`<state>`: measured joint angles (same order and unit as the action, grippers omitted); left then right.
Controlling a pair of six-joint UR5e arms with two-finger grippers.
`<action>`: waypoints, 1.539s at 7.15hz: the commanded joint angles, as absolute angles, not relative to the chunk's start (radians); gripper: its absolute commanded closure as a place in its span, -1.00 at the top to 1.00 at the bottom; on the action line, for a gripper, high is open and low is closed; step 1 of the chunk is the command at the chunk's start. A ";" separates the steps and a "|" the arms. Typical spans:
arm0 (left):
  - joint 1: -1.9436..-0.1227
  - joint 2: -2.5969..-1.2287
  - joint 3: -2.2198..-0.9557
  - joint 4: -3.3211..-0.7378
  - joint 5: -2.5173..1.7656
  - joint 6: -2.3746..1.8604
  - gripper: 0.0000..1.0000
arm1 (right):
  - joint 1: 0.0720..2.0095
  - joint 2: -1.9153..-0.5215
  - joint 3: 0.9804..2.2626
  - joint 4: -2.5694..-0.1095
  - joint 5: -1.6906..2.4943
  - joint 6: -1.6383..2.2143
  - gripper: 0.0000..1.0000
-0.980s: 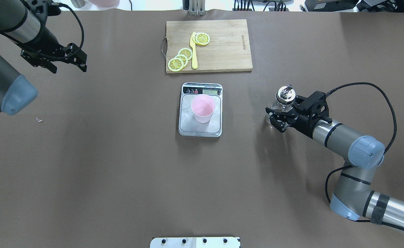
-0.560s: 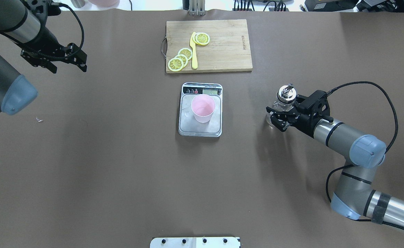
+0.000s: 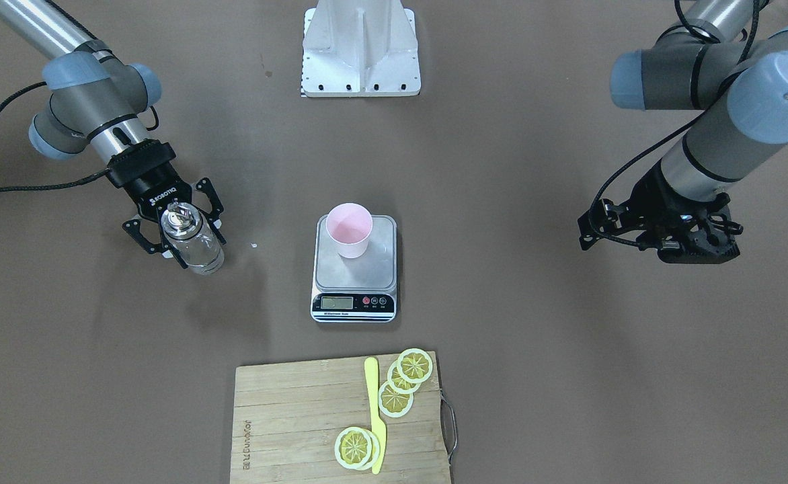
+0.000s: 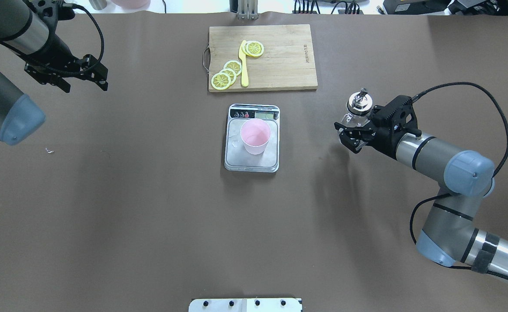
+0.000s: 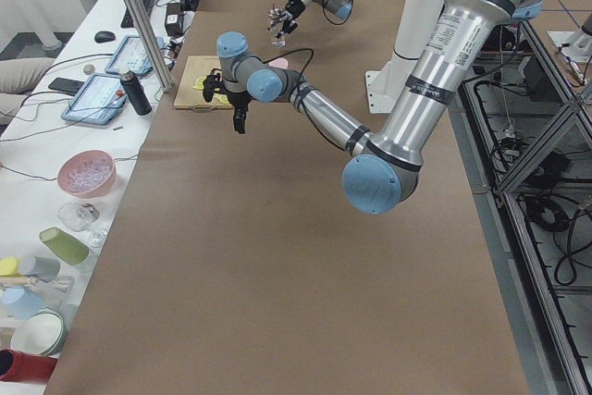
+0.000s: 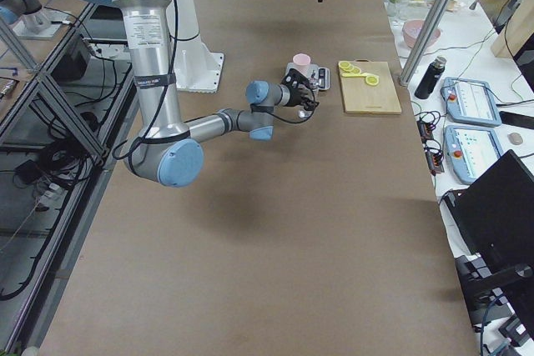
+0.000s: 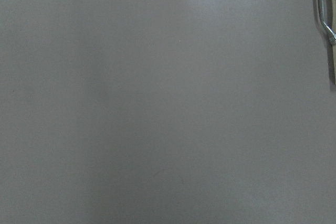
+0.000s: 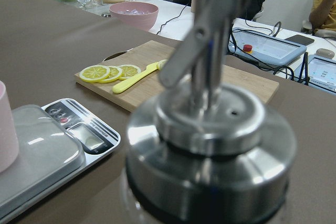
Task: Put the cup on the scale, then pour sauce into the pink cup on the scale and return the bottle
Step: 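Lift the bottle with the right gripper over the pink cup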
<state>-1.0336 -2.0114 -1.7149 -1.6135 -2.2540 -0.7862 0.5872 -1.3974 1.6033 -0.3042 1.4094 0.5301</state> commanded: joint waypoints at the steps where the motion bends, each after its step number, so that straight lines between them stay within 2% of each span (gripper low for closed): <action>1: -1.081 -1.976 -1.721 -1.611 -2.261 -0.641 0.98 | 0.612 -1.396 1.685 -0.497 1.428 0.389 -0.46; 3: -1.124 -1.922 -1.733 -1.618 -2.282 -0.513 0.98 | 0.621 -1.387 1.838 -0.798 1.424 0.248 -0.48; 5: -1.192 -1.852 -1.740 -1.623 -2.290 -0.338 0.98 | 0.624 -1.332 1.931 -1.043 1.392 0.154 -0.48; 9: -1.330 -1.711 -1.736 -1.626 -2.341 -0.050 0.98 | 0.516 -1.151 1.936 -1.381 1.206 0.085 -0.51; 11: -1.373 -1.674 -1.733 -1.628 -2.342 0.023 0.98 | 0.488 -1.112 1.934 -1.485 1.166 0.023 -0.51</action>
